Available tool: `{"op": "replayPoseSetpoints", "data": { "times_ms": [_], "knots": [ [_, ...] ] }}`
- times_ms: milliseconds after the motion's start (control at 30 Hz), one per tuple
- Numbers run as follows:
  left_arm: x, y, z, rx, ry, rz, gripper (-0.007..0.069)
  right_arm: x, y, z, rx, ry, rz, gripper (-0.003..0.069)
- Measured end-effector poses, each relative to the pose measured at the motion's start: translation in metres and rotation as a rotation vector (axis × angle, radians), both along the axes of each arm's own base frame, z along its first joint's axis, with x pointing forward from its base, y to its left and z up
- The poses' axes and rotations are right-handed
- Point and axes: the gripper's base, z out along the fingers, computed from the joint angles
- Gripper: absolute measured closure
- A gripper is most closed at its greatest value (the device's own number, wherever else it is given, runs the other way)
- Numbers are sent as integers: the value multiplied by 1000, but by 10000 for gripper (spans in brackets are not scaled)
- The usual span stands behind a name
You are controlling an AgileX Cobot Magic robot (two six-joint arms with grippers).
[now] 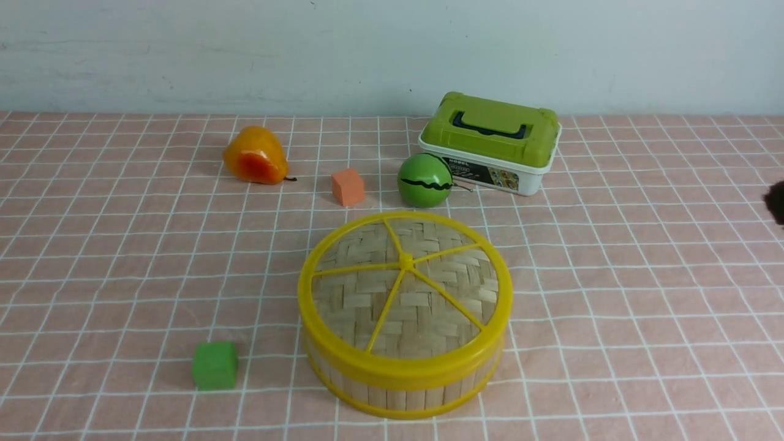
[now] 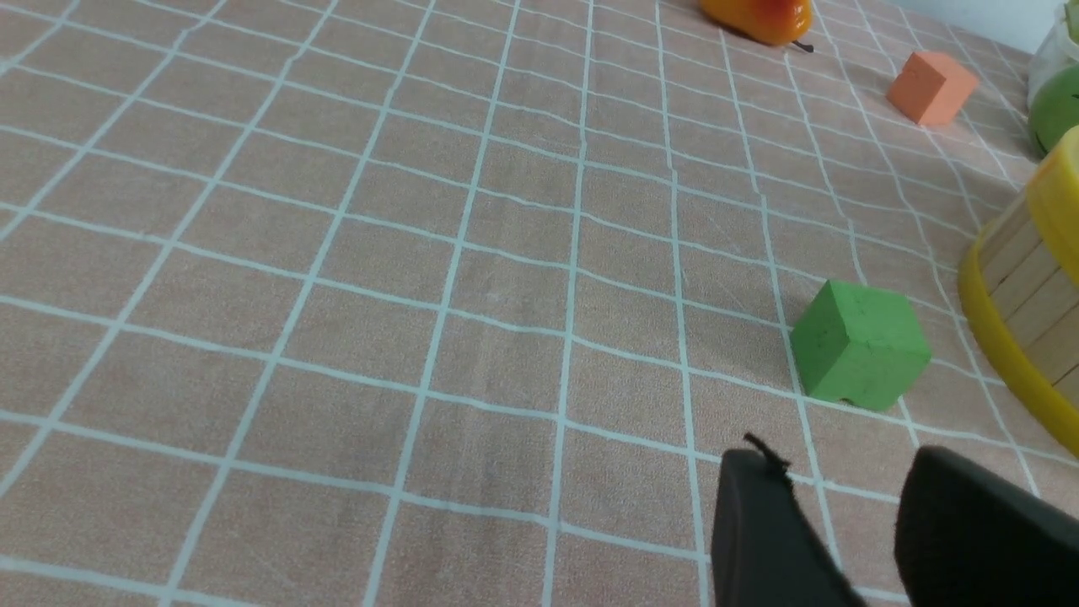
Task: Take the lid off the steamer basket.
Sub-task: Use the right arm to lift the lid of the steamer
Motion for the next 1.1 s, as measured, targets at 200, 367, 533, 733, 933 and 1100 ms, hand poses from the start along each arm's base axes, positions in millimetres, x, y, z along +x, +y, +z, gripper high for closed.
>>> {"op": "replayPoseSetpoints", "data": {
  "times_ms": [200,367,533,733,933,1100],
  "knots": [
    [0,0,0,0,0,0,386,65,51,-25,-132,91,64,661],
    [0,0,0,0,0,0,386,105,98,-46,-157,125,86,635],
    [0,0,0,0,0,0,386,134,147,-75,-173,153,160,519],
    [0,0,0,0,0,0,386,143,195,-100,-160,175,246,303],
    [0,0,0,0,0,0,386,149,220,-126,-158,209,270,188],
    [0,0,0,0,0,0,386,155,226,-143,-160,226,260,214]
  ]
}}
